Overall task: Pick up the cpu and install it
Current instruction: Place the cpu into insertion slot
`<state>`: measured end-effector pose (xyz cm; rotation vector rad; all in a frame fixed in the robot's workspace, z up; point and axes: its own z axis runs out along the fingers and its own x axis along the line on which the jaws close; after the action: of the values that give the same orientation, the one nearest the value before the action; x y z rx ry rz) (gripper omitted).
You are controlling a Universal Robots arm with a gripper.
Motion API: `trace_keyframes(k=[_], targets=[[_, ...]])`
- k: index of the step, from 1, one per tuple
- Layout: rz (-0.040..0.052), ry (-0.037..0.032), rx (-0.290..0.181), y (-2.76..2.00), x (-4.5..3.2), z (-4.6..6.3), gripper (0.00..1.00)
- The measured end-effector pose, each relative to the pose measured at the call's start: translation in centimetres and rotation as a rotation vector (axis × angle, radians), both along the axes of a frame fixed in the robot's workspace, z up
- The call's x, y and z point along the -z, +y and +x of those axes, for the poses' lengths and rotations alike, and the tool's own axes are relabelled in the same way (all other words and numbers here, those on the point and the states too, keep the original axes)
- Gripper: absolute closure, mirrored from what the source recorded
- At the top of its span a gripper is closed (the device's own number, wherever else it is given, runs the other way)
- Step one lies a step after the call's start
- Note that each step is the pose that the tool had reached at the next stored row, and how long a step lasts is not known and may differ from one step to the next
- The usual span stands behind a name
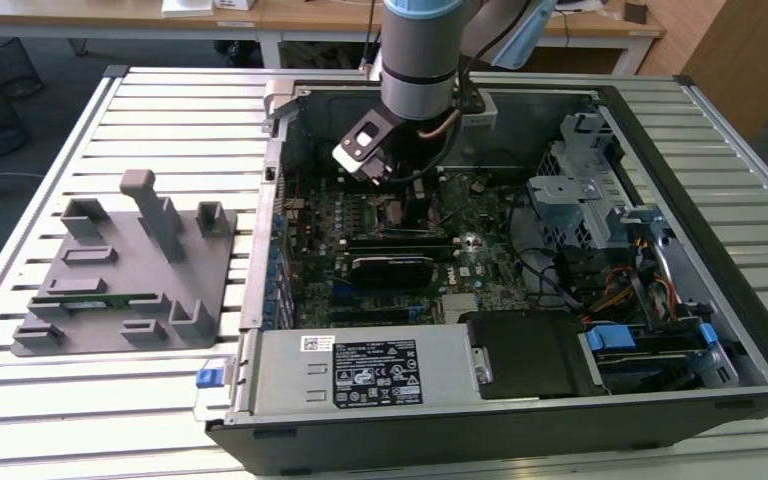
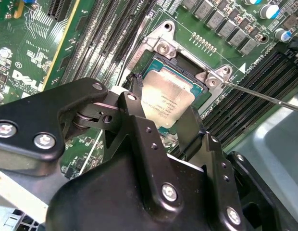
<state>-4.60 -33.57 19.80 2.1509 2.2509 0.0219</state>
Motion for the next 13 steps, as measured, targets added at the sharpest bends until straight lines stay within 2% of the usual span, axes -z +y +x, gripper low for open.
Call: trace_keyframes(k=[13], targets=[[0.0000, 0.0000, 0.000, 0.02, 0.23, 0.08, 0.47]])
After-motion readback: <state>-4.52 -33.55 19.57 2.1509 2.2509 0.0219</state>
